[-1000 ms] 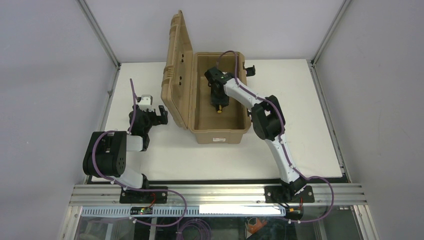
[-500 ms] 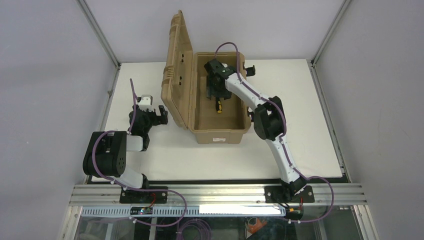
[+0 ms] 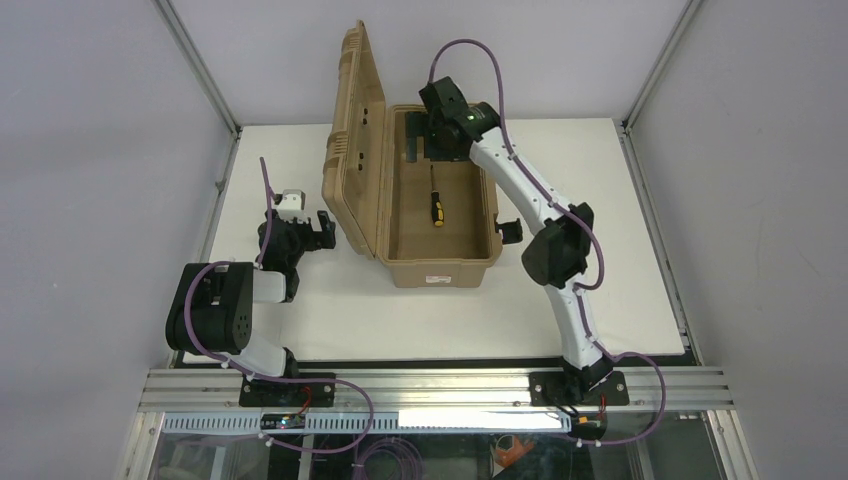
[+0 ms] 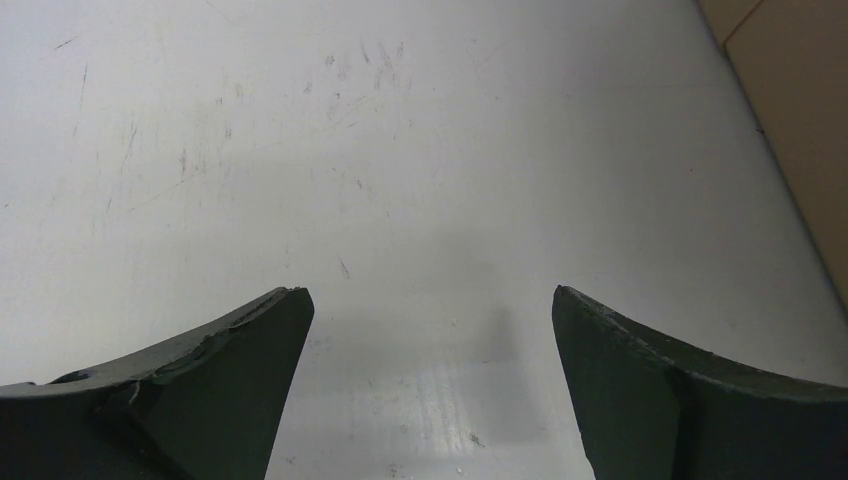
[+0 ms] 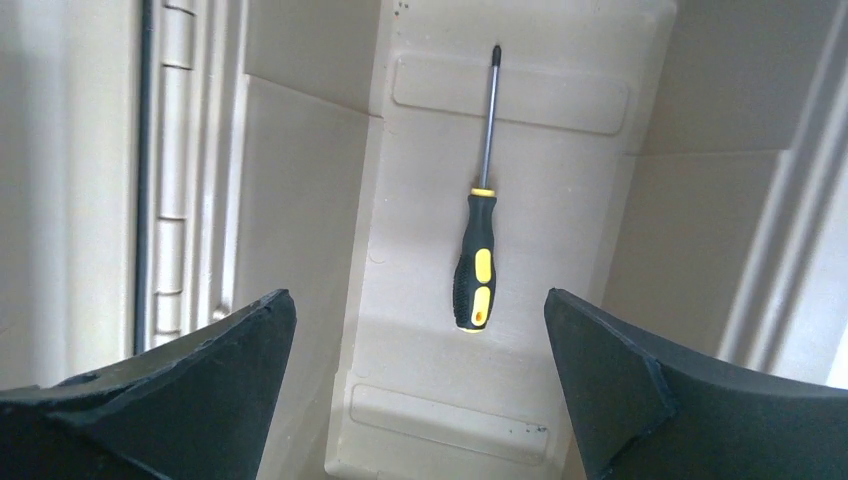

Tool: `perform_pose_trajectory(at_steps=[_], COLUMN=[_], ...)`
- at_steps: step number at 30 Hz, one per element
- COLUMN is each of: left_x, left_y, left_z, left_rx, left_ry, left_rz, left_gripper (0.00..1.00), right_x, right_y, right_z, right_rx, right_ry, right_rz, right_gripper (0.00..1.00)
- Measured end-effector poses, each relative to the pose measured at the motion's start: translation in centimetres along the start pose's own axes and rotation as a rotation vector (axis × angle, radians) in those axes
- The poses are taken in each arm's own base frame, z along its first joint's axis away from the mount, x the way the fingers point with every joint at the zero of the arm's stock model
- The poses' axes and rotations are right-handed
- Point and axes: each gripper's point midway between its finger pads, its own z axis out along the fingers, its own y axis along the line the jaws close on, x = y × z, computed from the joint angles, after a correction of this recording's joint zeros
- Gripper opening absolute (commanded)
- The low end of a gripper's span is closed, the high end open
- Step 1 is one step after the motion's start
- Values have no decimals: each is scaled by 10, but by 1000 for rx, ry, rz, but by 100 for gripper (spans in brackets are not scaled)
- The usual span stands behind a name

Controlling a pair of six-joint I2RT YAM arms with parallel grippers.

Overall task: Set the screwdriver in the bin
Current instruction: Reset both arms

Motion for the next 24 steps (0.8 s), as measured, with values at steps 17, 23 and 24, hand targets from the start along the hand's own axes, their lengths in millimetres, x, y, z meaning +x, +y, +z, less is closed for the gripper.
perform_pose_trajectory(at_steps=[17, 23, 24], left_x=[0, 0, 0], left_y=[0, 0, 0], left_z=[0, 0, 0], left_rx=[0, 0, 0], left_ry=[0, 0, 0], left_rz=[0, 0, 0], left_gripper=[99, 99, 99], right_x=[-64, -62, -59], right_y=[-78, -136, -144], right_z=[-99, -118, -119], right_rx=[44, 126, 140], right_ry=[-183, -190, -183], right_rz=[1, 38, 44], right_gripper=[99, 99, 99])
